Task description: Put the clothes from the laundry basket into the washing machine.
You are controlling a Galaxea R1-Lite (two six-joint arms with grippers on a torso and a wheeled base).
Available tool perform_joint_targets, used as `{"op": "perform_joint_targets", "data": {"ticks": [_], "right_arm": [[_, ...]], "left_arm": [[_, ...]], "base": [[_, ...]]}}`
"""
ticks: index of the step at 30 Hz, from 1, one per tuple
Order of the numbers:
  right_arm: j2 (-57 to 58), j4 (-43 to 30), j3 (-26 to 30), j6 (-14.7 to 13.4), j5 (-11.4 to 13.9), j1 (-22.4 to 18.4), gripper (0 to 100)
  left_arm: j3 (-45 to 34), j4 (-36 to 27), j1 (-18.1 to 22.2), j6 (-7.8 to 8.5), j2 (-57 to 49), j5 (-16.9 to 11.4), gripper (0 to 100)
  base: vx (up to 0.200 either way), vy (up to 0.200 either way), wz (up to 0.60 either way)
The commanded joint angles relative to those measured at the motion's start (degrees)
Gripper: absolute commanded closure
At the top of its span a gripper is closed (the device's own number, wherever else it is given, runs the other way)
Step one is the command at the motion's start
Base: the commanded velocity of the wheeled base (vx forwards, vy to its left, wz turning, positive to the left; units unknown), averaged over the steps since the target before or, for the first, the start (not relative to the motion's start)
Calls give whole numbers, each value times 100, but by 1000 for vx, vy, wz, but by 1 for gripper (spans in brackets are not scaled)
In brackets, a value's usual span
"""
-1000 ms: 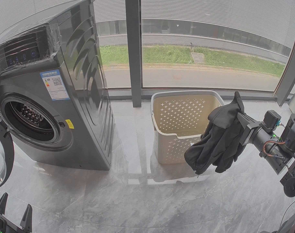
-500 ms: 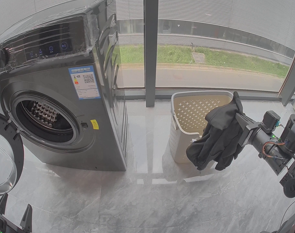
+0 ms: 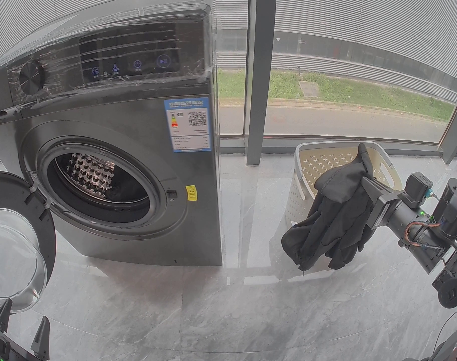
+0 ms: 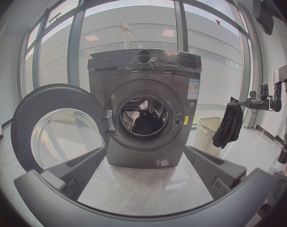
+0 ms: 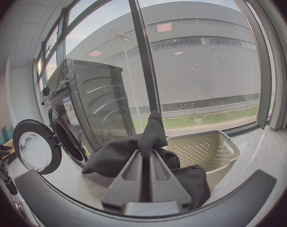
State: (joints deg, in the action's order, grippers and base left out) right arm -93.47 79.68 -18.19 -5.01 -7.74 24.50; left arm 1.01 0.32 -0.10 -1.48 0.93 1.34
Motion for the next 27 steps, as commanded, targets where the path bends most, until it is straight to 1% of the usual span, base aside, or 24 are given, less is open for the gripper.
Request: {"op": "perform_joint_targets", "data": {"ticks": [1, 6, 15, 27], "right_arm": [[-31, 4, 8, 0, 1, 37, 100], [-31, -5, 17, -44, 9, 37, 100], [-67, 4, 61, -70, 1, 195, 100], [-93, 4, 70, -70, 1, 195, 100]], "left_arm": [[-92, 3, 1, -2, -93, 7, 0], [-92, 3, 1, -11, -93, -11, 0], [-92, 3, -8, -11, -93, -11, 0], [-92, 3, -8, -11, -93, -11, 0]], "base": [[0, 200, 0], [0, 200, 0], [0, 0, 0], [-200, 0, 0]]}}
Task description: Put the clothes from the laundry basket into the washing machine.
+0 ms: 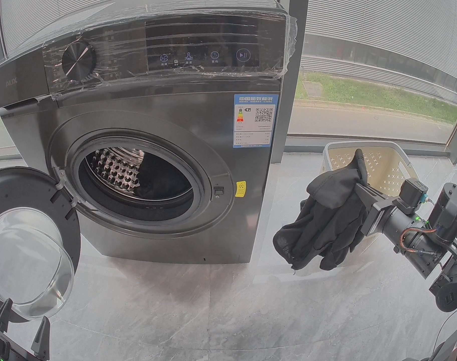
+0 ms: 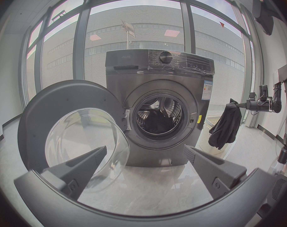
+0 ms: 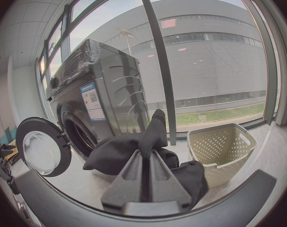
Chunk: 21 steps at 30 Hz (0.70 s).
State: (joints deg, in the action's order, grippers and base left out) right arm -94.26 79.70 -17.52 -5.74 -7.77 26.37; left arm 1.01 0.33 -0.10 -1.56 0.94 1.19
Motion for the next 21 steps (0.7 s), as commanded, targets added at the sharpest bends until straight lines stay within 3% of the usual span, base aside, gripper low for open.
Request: {"op": "perform_joint_targets", "data": {"ticks": [1, 3, 9, 21], "right_arm": [[-14, 1, 3, 3, 3, 9, 100], [-14, 1, 3, 3, 3, 9, 100], [-22, 1, 3, 3, 3, 17, 100], [-22, -7, 3, 3, 3, 17, 100]], "left_arm": [[-92, 2, 1, -2, -94, 4, 0], [-92, 2, -8, -2, -94, 4, 0], [-92, 2, -8, -2, -94, 4, 0], [-92, 2, -8, -2, -94, 4, 0]], "base": [[-200, 0, 0], [-200, 0, 0], [0, 0, 0], [0, 200, 0]]}}
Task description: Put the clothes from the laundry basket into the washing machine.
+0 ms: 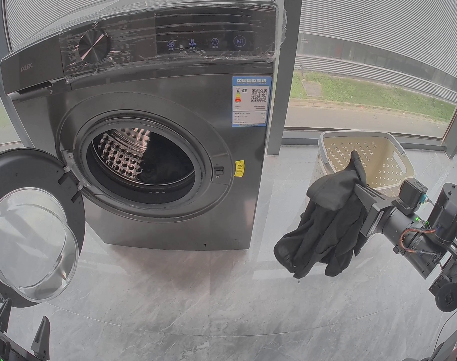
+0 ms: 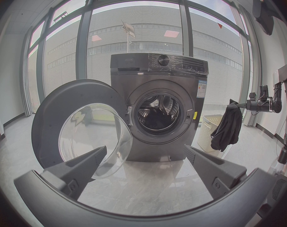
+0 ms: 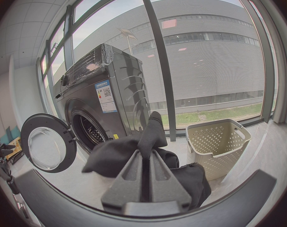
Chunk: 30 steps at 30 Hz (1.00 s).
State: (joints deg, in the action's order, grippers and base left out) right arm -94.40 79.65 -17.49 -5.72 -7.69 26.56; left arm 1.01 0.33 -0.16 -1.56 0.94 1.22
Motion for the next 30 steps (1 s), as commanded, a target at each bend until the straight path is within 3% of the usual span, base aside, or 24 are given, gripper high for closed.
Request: {"op": "perform_joint_targets", "data": {"ticks": [1, 24, 30], "right_arm": [[-8, -2, 0, 0, -4, -2, 100], [1, -2, 79, 0, 5, 42, 100], [-8, -2, 115, 0, -4, 174, 100]], "left_arm": [[-92, 2, -2, -2, -94, 1, 0], [-92, 2, 7, -2, -94, 1, 0], [-92, 2, -2, -2, -94, 1, 0]], "base": [[0, 200, 0], [0, 200, 0], [0, 0, 0]]}}
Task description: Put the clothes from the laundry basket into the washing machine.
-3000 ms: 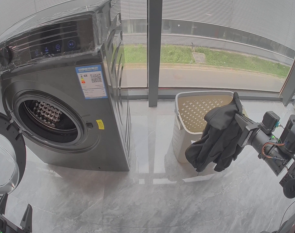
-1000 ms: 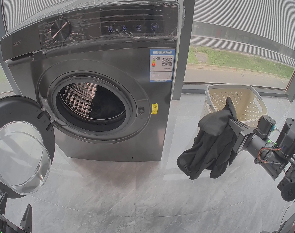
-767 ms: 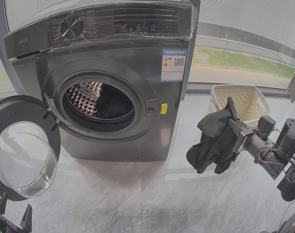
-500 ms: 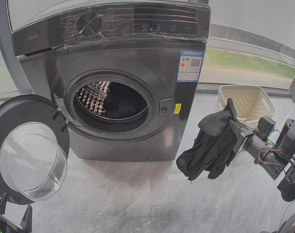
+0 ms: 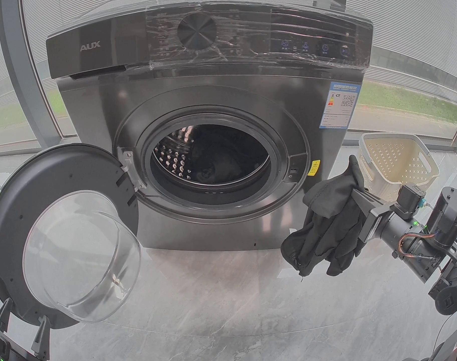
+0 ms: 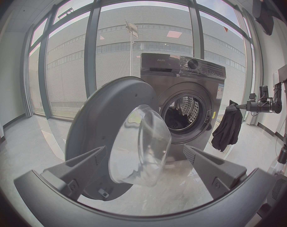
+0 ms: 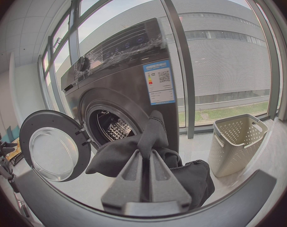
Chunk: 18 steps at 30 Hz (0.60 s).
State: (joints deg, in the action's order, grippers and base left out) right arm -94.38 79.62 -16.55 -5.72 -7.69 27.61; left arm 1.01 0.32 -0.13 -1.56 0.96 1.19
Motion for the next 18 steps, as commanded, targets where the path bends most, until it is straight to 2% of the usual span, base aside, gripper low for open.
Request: {"op": "perform_joint_targets", "data": {"ticks": [1, 10, 15, 18], "right_arm": [[-10, 1, 30, -8, 5, 95, 100], [25, -8, 73, -26, 5, 412, 100], [-1, 1, 135, -105, 57, 702, 100], [-37, 10, 144, -105, 128, 895, 100]], "left_arm": [[-92, 3, -4, -2, -96, 4, 0], [-92, 3, 5, 33, -96, 21, 0], [-101, -14, 22, 191, -96, 4, 0], [-101, -14, 13, 218, -96, 4, 0]], "base": [[0, 0, 0], [0, 0, 0], [0, 0, 0], [0, 0, 0]]}}
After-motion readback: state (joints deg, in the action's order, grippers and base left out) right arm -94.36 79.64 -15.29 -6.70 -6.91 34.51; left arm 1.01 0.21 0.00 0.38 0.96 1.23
